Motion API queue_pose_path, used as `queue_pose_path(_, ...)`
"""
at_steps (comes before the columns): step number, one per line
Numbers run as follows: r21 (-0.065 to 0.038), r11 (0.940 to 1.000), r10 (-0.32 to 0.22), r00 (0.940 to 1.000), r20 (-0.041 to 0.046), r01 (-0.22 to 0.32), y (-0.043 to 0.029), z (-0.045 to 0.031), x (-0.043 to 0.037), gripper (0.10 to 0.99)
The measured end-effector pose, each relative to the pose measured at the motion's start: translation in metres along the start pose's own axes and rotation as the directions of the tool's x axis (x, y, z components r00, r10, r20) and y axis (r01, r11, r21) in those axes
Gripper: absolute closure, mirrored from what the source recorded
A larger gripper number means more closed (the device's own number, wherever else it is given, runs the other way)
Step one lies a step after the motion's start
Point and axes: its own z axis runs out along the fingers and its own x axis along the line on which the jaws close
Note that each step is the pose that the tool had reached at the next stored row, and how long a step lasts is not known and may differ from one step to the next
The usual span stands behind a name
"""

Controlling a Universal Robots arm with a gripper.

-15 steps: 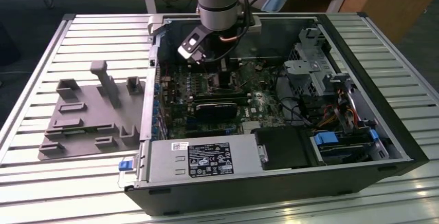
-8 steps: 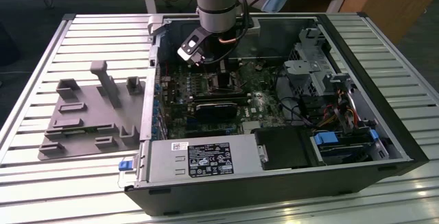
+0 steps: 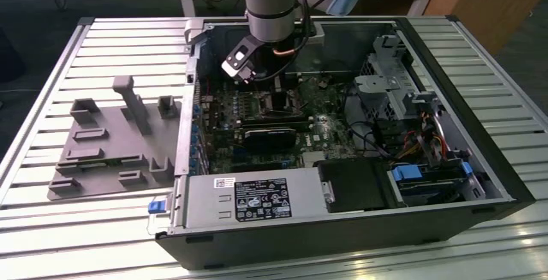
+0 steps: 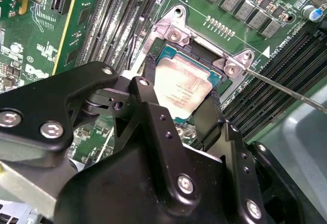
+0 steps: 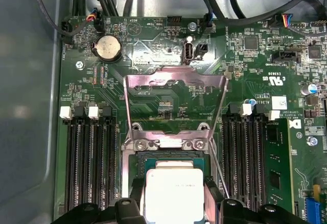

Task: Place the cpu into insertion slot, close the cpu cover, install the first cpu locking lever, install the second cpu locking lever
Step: 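Place the cpu into insertion slot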

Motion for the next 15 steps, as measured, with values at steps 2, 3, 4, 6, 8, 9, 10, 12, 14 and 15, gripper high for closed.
queue_pose_path(2,0.000,1.0000,0.000,1.0000,0.0000,0.000,0.0000,0.0005,0.0001,0.545)
queue_pose_path(3,0.000,1.0000,0.000,1.0000,0.0000,0.000,-0.0001,0.0008,0.0003,0.545)
queue_pose_path(4,0.000,1.0000,0.000,1.0000,0.0001,0.000,-0.0002,0.0010,0.0005,0.545)
queue_pose_path(6,0.000,1.0000,0.000,1.0000,-0.0004,0.000,-0.0002,0.0015,0.0011,0.545)
queue_pose_path(8,0.000,1.0000,0.000,1.0000,-0.0007,0.000,-0.0003,0.0018,0.0016,0.545)
queue_pose_path(9,0.000,1.0000,0.000,1.0000,-0.0007,0.000,-0.0003,0.0020,0.0018,0.545)
queue_pose_path(10,0.000,1.0000,0.000,1.0000,-0.0007,0.000,-0.0003,0.0020,0.0018,0.545)
queue_pose_path(12,0.000,1.0000,-0.001,1.0000,-0.0008,0.001,-0.0003,0.0022,0.0021,0.545)
queue_pose_path(14,0.000,1.0000,-0.002,1.0000,-0.0009,0.002,-0.0003,0.0024,0.0021,0.545)
queue_pose_path(15,0.000,1.0000,-0.002,1.0000,-0.0010,0.002,-0.0003,0.0025,0.0022,0.545)
